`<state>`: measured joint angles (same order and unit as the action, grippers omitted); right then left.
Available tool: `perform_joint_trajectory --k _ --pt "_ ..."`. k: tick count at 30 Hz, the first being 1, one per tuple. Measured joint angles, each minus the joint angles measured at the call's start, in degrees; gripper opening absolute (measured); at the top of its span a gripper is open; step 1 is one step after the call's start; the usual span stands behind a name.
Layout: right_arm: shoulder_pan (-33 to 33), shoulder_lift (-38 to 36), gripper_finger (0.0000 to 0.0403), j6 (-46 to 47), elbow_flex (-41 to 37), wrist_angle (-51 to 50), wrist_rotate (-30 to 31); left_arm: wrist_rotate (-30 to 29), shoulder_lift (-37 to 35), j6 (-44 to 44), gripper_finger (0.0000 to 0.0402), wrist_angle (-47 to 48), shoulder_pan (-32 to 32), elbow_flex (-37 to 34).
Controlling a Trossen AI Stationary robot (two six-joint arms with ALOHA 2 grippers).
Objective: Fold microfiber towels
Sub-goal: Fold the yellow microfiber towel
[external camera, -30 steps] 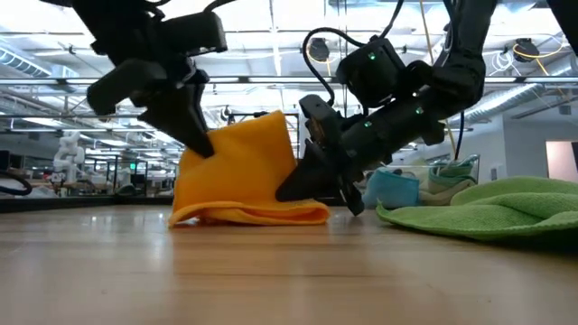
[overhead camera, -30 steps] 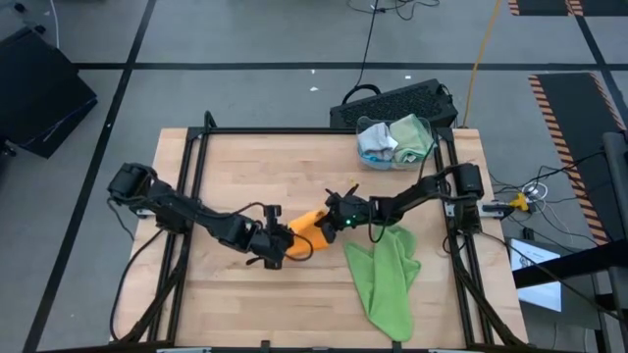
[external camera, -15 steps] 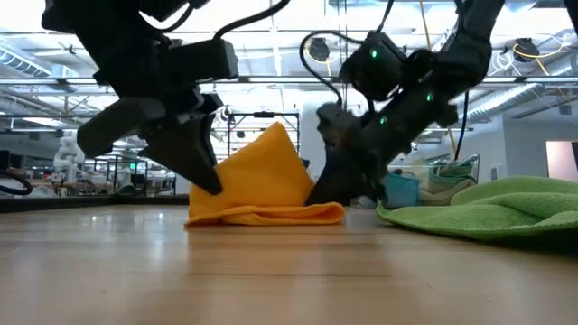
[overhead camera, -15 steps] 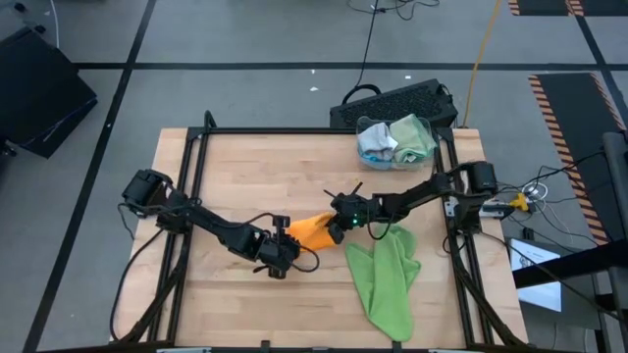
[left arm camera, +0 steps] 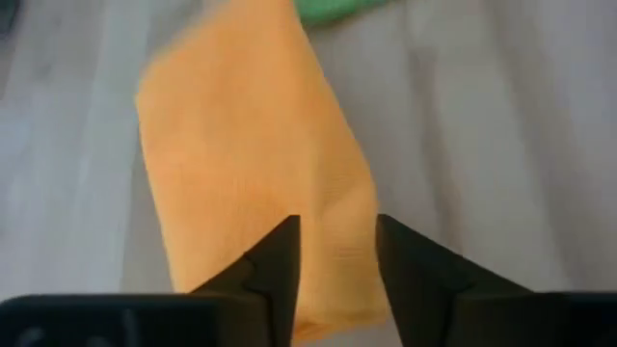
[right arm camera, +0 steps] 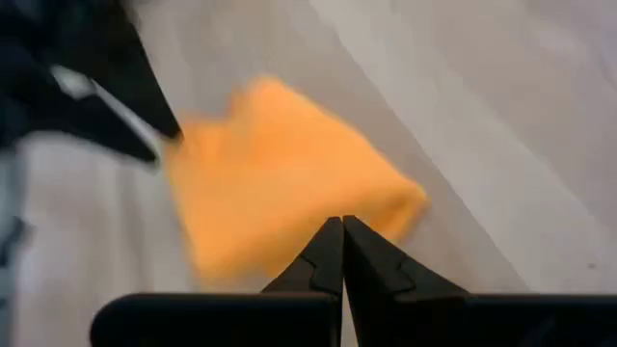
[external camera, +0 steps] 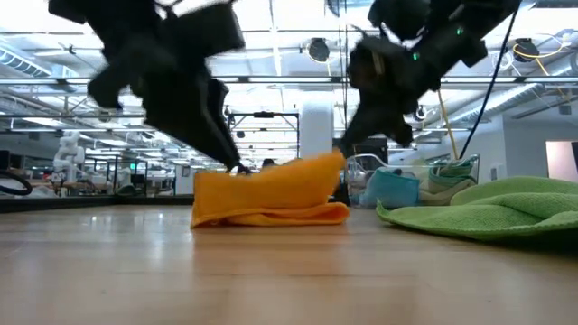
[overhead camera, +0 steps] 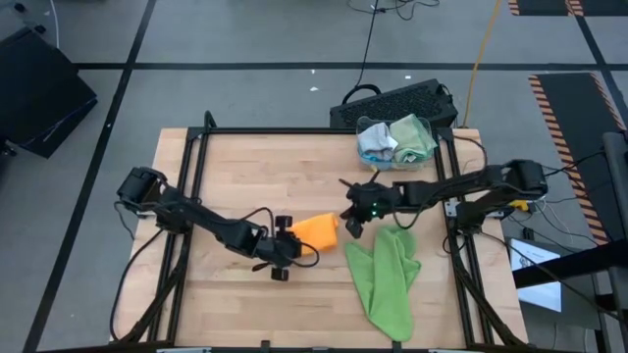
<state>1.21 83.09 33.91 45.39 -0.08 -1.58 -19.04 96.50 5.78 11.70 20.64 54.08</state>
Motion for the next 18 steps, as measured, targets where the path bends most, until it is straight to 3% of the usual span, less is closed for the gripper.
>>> perform_joint_trajectory --k 7,14,18 --pt "-0.86 -0.71 0.0000 2.33 0.09 12.94 -0.06 5.97 -8.20 6.75 0.0189 -0.29 -0.54 0.11" --pt "-3.29 9.27 0.0000 -0.34 0.09 21.39 -2.43 4.44 -16.84 22.04 0.0198 8.61 -7.56 0.13" --pt "-4.65 16.10 0.0000 1.01 0.09 23.05 -4.71 12.21 -16.06 22.35 0.0199 9.43 -14.34 0.07"
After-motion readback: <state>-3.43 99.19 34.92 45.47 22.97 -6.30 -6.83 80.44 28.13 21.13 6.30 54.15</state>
